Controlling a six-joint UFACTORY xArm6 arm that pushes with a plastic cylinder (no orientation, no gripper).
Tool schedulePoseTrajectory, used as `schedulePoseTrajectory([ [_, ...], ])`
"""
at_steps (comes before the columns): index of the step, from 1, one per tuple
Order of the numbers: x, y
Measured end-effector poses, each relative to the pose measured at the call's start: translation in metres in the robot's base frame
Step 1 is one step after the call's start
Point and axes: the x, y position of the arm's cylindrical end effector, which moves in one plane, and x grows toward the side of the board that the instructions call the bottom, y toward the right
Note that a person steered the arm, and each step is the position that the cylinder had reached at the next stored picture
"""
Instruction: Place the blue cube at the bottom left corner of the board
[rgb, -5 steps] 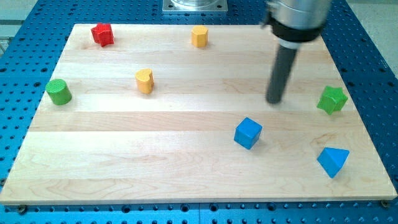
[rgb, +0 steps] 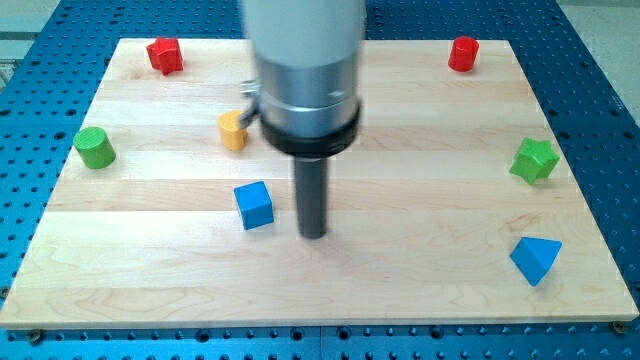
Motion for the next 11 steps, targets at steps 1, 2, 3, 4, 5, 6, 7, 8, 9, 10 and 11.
schedulePoseTrajectory([
  [1,-0.033,-0.039],
  [2,-0.005,-0.111],
  [3,0.02,-0.143],
  [4,0.037,-0.121],
  [5,0.042,-0.143],
  [6,0.042,-0.188],
  [7,0.042,-0.189],
  [8,0.036,-0.196],
  [9,0.036,-0.22],
  [10,0.013,-0.195],
  [11,-0.068,-0.168],
])
